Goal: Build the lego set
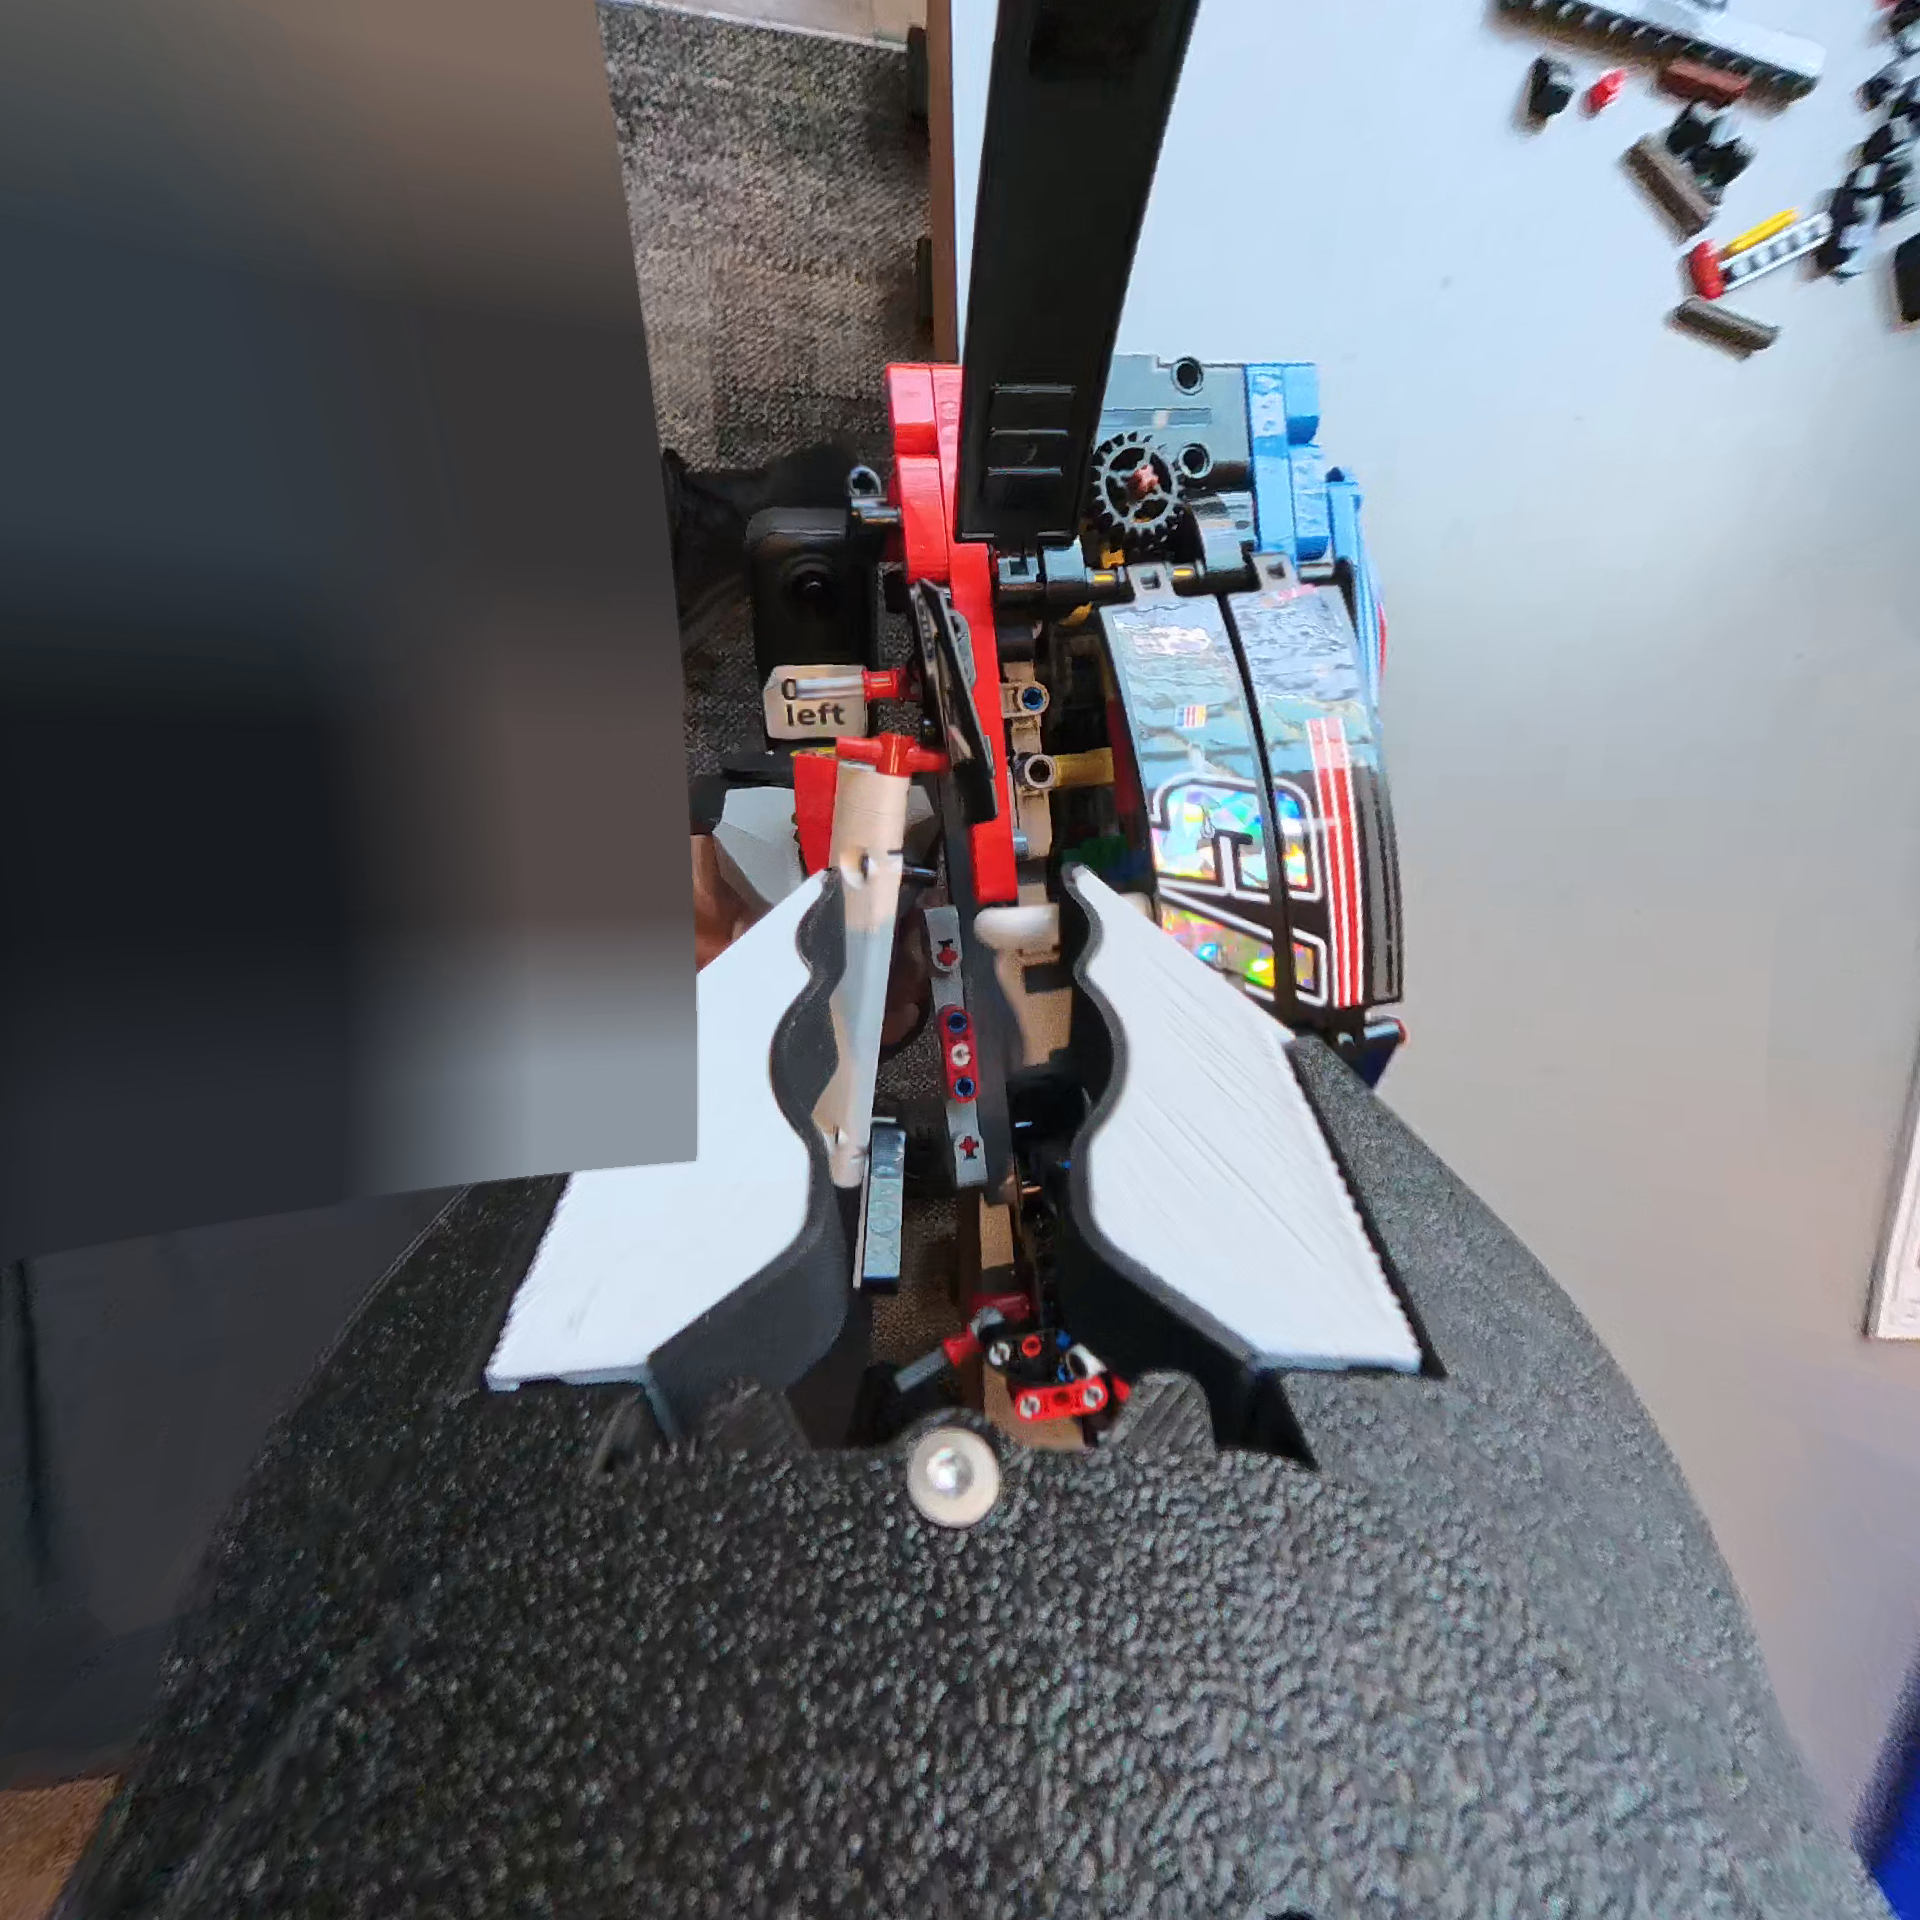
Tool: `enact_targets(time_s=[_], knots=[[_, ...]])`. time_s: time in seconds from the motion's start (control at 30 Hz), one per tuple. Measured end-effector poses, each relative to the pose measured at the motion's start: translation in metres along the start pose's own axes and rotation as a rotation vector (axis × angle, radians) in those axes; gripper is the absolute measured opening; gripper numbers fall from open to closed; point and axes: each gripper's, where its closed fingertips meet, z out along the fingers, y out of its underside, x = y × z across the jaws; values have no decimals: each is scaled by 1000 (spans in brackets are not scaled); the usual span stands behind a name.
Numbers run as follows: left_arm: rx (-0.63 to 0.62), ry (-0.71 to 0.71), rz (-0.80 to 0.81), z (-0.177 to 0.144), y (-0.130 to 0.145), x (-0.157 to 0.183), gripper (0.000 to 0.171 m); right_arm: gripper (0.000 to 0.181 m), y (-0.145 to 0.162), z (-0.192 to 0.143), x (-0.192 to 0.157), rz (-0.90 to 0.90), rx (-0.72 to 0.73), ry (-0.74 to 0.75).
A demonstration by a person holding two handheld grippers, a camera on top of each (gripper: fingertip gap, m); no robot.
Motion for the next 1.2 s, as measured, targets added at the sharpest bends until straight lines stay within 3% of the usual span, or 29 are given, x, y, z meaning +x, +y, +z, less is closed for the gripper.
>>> enact_targets(time_s=[0.17,0.37,0.6,0.73,0.9,1.0,1.2], knots=[[10,10,-9,3,1,2,9,39,12,-11,4,-11,-9,65],[30,8,-13,5,0,2,9,35,14,-8,-8,-2,13,39],[97,-12,-39,4,-5,1,9,25,6,-10,-6,-126,22,154],[108,-14,-47,3,-6,1,9,26,16,-13,-12,-43,17,70],[127,-12,-56,7,-7,3,9,31,31,7,-17,-16,-79,-12],[146,-9,-67,8,-7,4,9,16,34,14,-28,-20,-98,-103],[128,-3,-108,8,-2,4,10,13,38,14,-29,38,-125,-199]])
